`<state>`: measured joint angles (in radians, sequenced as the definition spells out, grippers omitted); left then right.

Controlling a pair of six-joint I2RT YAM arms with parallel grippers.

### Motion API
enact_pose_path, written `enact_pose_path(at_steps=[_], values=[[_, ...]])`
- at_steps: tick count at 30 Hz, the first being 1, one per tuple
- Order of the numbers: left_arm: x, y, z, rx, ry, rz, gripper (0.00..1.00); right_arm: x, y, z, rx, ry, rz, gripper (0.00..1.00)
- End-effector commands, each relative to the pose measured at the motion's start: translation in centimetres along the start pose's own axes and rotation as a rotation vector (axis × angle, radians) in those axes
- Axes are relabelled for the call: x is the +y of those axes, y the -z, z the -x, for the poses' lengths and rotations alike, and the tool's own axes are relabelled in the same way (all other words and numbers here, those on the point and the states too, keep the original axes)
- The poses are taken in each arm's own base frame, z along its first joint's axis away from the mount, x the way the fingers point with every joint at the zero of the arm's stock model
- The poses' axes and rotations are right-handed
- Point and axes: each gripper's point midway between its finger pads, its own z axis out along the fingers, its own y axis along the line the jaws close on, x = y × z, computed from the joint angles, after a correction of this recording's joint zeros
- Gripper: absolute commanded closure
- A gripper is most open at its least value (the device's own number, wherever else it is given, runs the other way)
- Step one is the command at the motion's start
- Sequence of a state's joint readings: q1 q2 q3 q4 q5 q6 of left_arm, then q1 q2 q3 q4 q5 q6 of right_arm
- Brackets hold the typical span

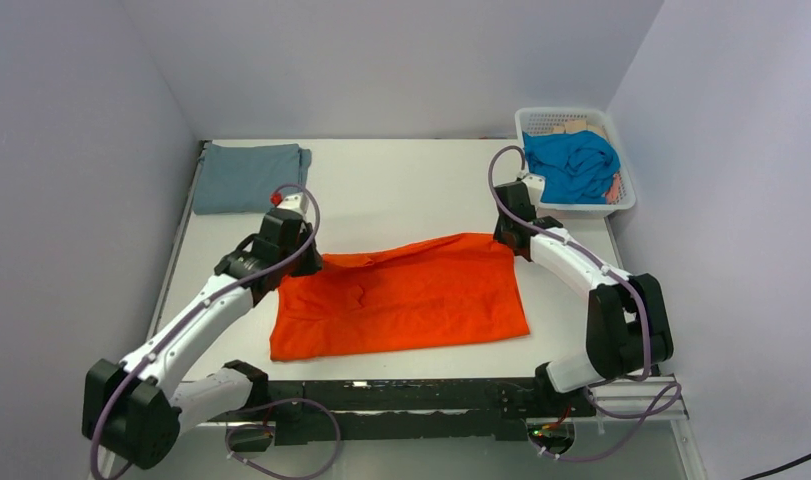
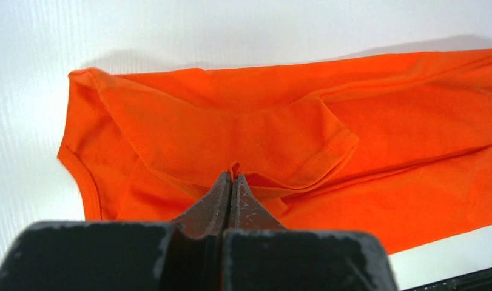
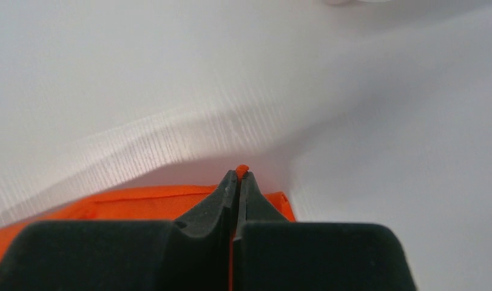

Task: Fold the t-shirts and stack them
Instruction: Fold the other side of the tshirt into a rectangle

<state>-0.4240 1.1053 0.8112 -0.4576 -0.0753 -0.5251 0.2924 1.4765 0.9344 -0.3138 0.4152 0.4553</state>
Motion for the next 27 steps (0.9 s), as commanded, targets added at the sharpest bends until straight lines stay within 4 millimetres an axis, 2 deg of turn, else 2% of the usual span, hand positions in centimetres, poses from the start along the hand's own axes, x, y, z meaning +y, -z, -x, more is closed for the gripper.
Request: enact_pose_path(at_steps=[1,7,13,17,21,24,25,27], values=[[1.1,2.2,-1.2,-0.012,0.038,0.027,1.00,-1.6,0.8,1.1,-0.056,-0.002,-0.052,1.00],[0.6,2.4,-4.6,0.032,0.081,-0.053,1.00,-1.7,0.4,1.2,-0.065,0.009,-0.036,1.00],[1.9,3.1,-6.3,0.046,0.095,-0.011,1.00,-1.9,-0.9,2.1,-0.107,0.032,-0.032,1.00],[2.5,2.9,-7.9,0.086,0.093,-0.003,1.00,-1.4,-1.1,0.8,-0.084,0.043,0.013,1.00],[2.5,1.9,-10.0,0.138,0.124,-0.024,1.00,-1.2,-1.2,-0.8,-0.067,0.050,0.052,0.98],[3.4,1.7,-11.2,0.172,0.145,0.015,1.00,-2.1,-1.0,-2.0,-0.042,0.026,0.025,0.93],[3.7,1.8,-11.5,0.179,0.151,0.035,1.00,-2.5,-0.8,-2.5,-0.033,0.008,0.010,0.87],[4.8,2.3,-12.1,0.192,0.169,0.092,1.00,-3.8,-0.1,-3.7,-0.014,-0.032,-0.040,0.63]])
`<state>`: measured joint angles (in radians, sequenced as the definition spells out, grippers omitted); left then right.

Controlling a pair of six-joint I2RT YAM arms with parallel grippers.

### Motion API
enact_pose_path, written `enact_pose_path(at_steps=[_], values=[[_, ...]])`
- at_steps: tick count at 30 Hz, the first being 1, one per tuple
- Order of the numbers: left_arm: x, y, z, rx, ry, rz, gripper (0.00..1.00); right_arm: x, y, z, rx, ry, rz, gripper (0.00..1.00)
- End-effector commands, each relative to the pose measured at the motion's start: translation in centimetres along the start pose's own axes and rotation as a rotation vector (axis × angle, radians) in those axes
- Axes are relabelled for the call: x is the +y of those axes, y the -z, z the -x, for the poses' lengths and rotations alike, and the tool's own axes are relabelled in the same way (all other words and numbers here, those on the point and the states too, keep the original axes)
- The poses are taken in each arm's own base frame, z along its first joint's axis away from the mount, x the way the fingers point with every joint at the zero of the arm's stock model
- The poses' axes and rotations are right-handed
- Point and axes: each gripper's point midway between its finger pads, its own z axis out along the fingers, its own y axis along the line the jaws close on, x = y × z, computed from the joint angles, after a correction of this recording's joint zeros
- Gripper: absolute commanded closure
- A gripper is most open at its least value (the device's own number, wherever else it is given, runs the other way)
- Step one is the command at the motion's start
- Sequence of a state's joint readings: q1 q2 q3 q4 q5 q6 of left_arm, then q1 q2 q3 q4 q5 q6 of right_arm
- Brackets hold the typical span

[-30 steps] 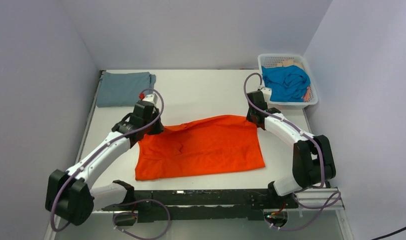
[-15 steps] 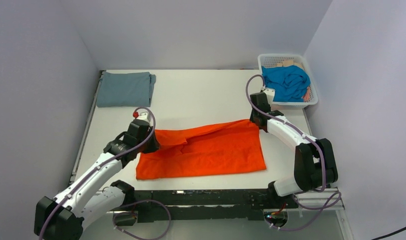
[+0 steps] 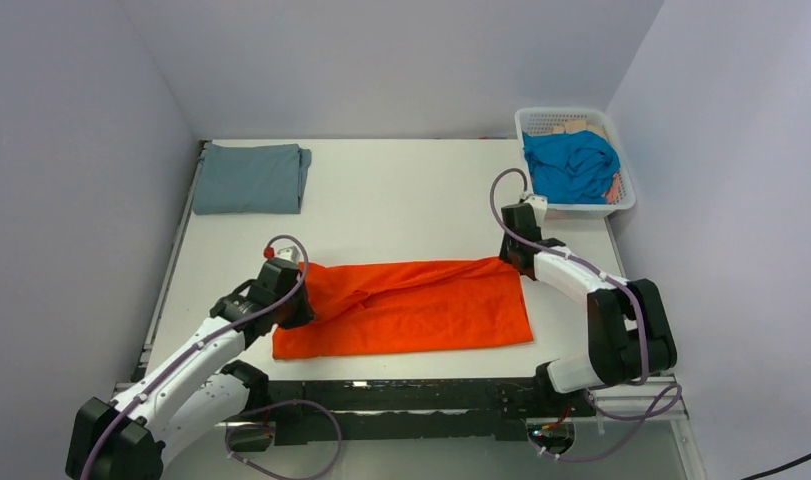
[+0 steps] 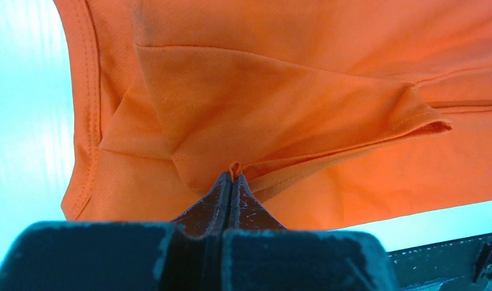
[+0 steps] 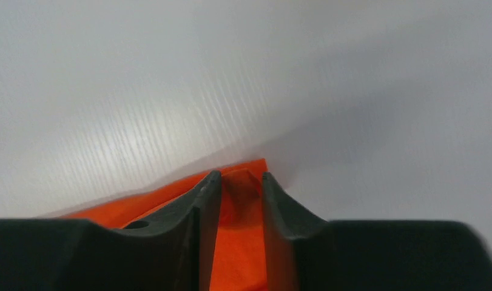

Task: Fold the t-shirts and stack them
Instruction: Fold the other side of the tshirt into a rectangle, then rotate the tshirt 90 degrees

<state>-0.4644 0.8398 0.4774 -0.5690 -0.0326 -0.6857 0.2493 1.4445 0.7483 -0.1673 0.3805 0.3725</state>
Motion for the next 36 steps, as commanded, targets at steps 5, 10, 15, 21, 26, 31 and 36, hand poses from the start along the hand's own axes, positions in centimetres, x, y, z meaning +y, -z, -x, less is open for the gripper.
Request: enact_pose_path(at_steps=[5,10,15,21,26,31,36], values=[[0.9,1.8,-1.2,0.027,0.067,0.038,0.58,-3.4,4.9,-0.5,-0.058,-0.258,-0.091,0.17],[-1.5,3.6,0.8,-0.049,0.045,-0.076,0.04,-4.1,8.3,3.2,-0.179,-0.344,-0.062,0.00],[-4.4,3.0,4.2,-0.146,0.017,-0.166,0.00,1.7,8.8,4.8,-0.166,-0.243,0.248,0.00],[-6.2,-2.4,5.0,-0.043,0.054,-0.150,0.01,7.8,6.8,1.5,0.023,-0.179,0.508,0.00],[-5.7,-7.1,4.8,0.053,0.127,-0.150,0.01,8.7,4.5,-1.8,0.139,-0.145,0.511,0.00],[-5.9,-11.6,8.0,0.061,0.189,-0.148,0.01,8.9,4.2,-6.3,0.276,-0.120,0.535,0.00],[-8.8,-16.3,15.6,0.023,0.161,-0.115,0.01,9.7,6.6,-11.3,0.398,-0.024,0.595,0.00]])
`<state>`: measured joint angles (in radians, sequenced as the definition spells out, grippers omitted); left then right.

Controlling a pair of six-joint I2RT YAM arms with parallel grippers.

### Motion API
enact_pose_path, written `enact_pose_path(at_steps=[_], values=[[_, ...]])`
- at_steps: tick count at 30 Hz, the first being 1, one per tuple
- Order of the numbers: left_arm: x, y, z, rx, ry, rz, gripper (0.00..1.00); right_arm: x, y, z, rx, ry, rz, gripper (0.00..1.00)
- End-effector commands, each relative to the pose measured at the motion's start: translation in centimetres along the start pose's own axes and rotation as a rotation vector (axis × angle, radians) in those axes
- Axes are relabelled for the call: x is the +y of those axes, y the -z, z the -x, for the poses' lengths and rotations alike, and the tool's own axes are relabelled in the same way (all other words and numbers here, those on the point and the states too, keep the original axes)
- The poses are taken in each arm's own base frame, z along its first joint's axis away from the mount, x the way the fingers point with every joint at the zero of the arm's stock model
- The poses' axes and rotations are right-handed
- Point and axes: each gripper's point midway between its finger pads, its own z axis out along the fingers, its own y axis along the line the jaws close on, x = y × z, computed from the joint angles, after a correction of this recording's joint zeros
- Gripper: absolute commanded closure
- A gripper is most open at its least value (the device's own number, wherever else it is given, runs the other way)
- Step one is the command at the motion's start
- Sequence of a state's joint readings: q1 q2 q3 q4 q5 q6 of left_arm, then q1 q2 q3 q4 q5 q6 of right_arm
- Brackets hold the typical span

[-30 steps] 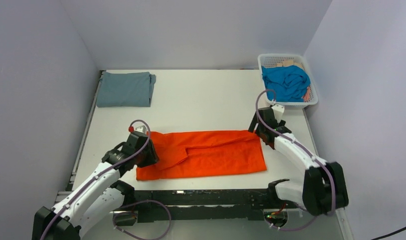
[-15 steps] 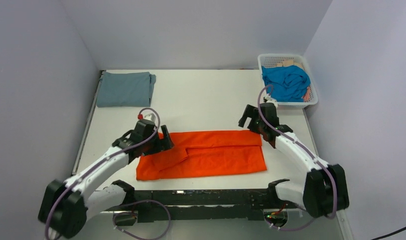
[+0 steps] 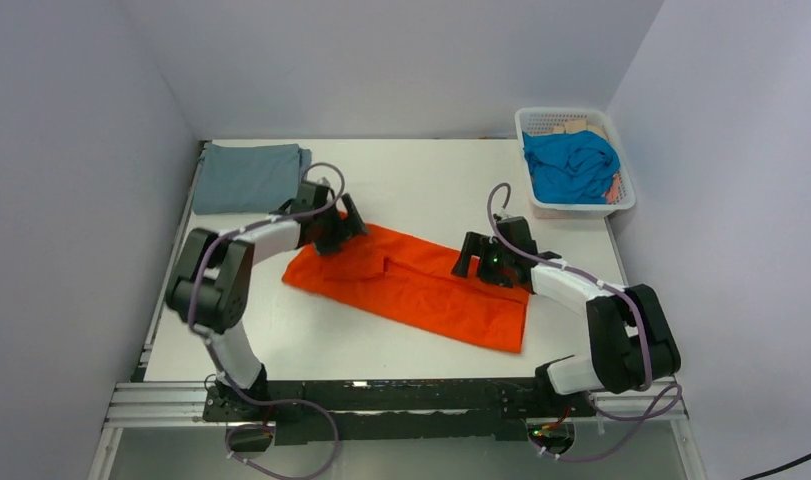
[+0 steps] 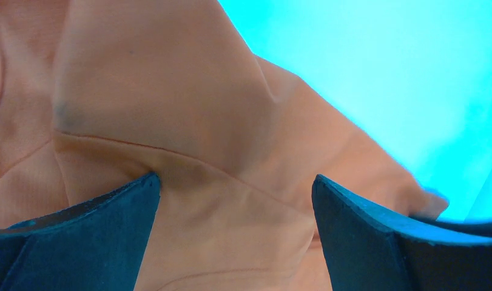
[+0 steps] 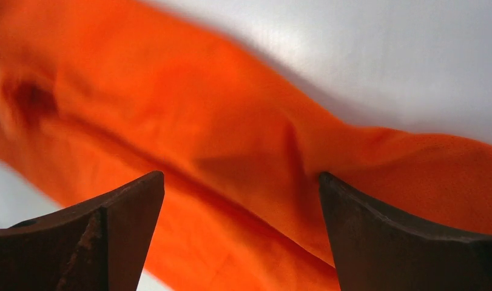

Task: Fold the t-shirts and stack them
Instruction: Rotate the tshirt 90 degrees

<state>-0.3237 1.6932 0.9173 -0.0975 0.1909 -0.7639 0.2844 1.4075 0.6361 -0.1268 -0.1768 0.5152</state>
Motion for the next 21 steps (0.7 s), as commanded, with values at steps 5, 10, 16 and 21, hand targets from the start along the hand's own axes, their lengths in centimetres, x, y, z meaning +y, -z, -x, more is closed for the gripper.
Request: enact_pose_path(at_steps=[5,10,16,21], values=[[-9.4,-10.0,9.1,0.079,-0.049,-0.155,0.01,5.5,2.1,-10.6,0.280,0.142,0.200,0.00],[-15.6,-13.0,10.3,0.115,-0.002,-0.366,0.01,9.4,3.3,-13.2,0.349,0.156,0.339,0.00],[-18.6,-16.1,10.6,0.124,0.063,-0.468,0.01,12.7,4.3,-14.1,0.359,0.264,0.435,0.00],[-18.5,-17.1,11.2,0.087,0.082,-0.478,0.01,11.9,5.5,-11.6,0.228,0.321,0.360,0.00]])
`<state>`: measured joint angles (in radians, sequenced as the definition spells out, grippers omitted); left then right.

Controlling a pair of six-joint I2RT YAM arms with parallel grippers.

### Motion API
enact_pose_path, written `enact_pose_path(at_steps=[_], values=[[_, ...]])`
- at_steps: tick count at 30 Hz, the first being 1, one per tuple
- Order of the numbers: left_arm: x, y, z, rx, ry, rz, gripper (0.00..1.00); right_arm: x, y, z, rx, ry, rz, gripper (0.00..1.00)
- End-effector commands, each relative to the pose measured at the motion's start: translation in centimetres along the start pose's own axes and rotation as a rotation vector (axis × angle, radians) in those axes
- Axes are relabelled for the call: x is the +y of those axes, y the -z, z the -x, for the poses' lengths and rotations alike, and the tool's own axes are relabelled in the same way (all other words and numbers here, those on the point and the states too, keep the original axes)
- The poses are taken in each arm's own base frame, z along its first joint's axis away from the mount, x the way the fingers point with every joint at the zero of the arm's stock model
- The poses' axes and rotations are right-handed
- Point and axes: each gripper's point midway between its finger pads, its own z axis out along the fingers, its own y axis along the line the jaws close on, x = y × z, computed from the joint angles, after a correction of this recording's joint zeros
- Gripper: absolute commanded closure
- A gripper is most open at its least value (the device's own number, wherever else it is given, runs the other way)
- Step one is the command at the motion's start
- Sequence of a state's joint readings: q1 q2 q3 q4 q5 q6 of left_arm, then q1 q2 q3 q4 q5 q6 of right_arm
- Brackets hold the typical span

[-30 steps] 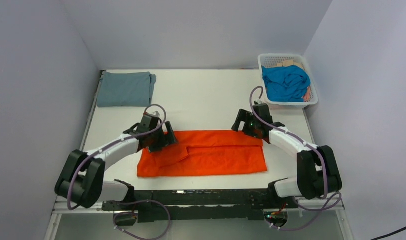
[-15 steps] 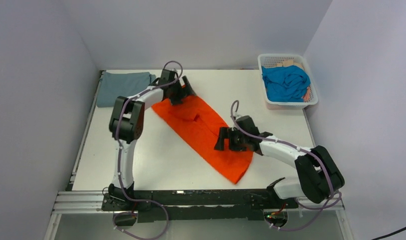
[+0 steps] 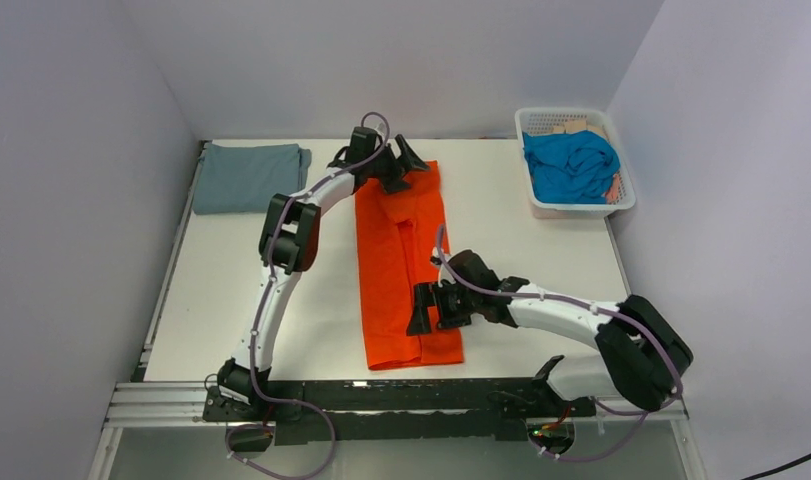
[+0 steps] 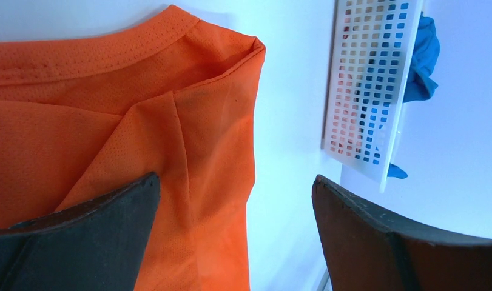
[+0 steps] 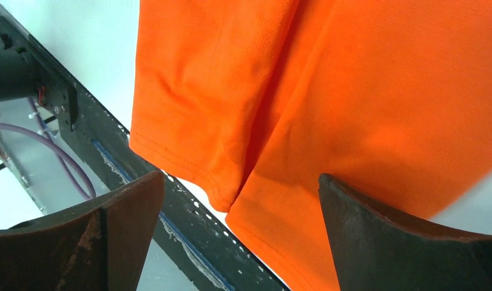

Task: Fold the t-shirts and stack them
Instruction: Rotate the tshirt 90 degrees, then grab the bottom of the folded rectangular tshirt with both arms

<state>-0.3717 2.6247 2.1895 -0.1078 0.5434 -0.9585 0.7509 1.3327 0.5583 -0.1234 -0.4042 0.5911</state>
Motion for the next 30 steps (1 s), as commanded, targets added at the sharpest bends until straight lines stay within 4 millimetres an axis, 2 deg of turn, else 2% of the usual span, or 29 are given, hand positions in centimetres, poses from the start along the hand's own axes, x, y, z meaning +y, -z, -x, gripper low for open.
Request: enact_pose_path(at_steps=[1,3,5,8,12,15,17,18,19,23,24,25,28,30], values=[[0.6,-1.1,0.2,-0.023,0.033,-0.005,0.01,0.5,2.9,3.3,-0.163,0.068,-0.069,0.00],[-1.2,-1.2,0.6,-0.026,-0.010,-0.094,0.00,-0.1,4.3,4.5,-0.265,0.053,-0.119,0.00],[-4.5,-0.8,1.0,-0.029,-0.095,-0.183,0.01,-0.5,5.7,5.5,-0.364,0.019,-0.152,0.00],[-9.8,0.8,1.0,-0.044,-0.268,-0.227,0.01,-1.0,7.2,6.0,-0.467,-0.067,-0.170,0.00],[-16.3,5.3,0.8,-0.080,-0.442,-0.261,0.01,-2.0,7.7,5.3,-0.471,-0.124,-0.203,0.00],[-18.7,9.8,-1.7,-0.015,-0.515,-0.275,0.01,-2.2,7.4,4.3,-0.413,-0.143,-0.212,0.00],[-18.0,12.6,-4.7,0.040,-0.535,-0.218,0.01,-2.8,7.0,3.5,-0.372,-0.171,-0.243,0.00],[-16.6,13.9,-6.3,0.059,-0.536,-0.158,0.01,-3.0,6.7,3.0,-0.343,-0.182,-0.250,0.00],[-16.5,16.6,-7.9,0.057,-0.550,-0.110,0.01,-3.2,6.5,2.5,-0.315,-0.197,-0.257,0.00],[-10.0,21.9,-15.6,0.041,-0.509,0.047,0.01,-3.7,6.1,0.9,-0.250,-0.254,-0.266,0.00],[-6.6,22.9,-18.6,0.080,-0.455,0.102,0.01,-3.5,6.1,0.5,-0.235,-0.261,-0.250,0.01],[-4.8,24.1,-20.4,0.082,-0.421,0.143,0.01,-3.3,6.0,0.1,-0.222,-0.265,-0.235,0.01],[-0.9,26.8,-24.8,0.088,-0.381,0.223,0.00,-3.2,6.2,-0.9,-0.194,-0.270,-0.212,0.02],[0.7,28.2,-27.5,0.123,-0.366,0.249,0.01,-3.6,6.3,-1.7,-0.180,-0.280,-0.223,0.02]])
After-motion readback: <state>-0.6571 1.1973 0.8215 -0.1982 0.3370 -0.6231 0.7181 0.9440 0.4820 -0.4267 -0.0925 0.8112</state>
